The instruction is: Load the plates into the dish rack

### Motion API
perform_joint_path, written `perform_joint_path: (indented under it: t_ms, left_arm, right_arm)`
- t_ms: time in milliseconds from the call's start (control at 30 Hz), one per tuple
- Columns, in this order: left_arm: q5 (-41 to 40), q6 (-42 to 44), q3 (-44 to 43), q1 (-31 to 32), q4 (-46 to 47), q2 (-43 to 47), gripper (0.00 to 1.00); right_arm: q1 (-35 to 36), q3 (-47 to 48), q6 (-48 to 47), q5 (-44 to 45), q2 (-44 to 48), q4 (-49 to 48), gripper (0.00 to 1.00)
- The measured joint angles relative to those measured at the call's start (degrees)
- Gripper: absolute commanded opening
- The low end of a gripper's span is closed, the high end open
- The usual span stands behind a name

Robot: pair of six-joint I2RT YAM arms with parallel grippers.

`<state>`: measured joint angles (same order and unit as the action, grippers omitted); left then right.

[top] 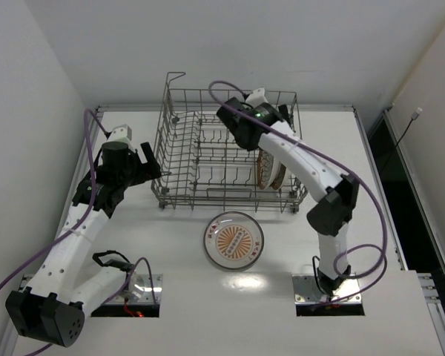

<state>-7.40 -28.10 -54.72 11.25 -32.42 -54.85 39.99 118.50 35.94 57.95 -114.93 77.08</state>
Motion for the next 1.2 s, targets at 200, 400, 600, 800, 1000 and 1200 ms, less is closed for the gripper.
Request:
perform_joint_path:
  t_ms: [200, 400, 600, 800, 1000, 1200]
  left_arm:
    - [-0.20, -0.02, 0.04, 0.04, 0.02, 0.00, 0.82]
    - [-0.59, 0.02, 0.04, 0.07, 0.11, 0.00, 0.84]
    - [1.84, 0.85, 0.07, 0.07, 1.11, 0.00, 0.84]
    - [9.94, 2.01, 0.68, 0.07, 3.06, 0.28, 0.90]
    - [19.61, 3.02, 6.54, 0.11, 6.67, 4.52, 0.91]
    - [22.95, 3.50, 8.55, 0.11, 7.87, 5.27, 0.91]
  right_arm:
    - [1.07, -3.85, -0.57, -7.45, 19.43, -3.19, 1.00]
    - [0.57, -41.66, -0.79, -27.65, 62.36, -18.58, 1.00]
    - [0.26, -67.06, 4.63, -44.44, 79.34, -29.88, 1.00]
    - [0.11, -90.95, 13.84, -53.55, 83.89, -40.26, 0.98]
    - [-0.92, -111.80, 25.57, -62.93, 91.56, -57.96, 0.88]
    - [-2.34, -117.20, 32.83, -67.23, 91.52, -66.29, 0.89]
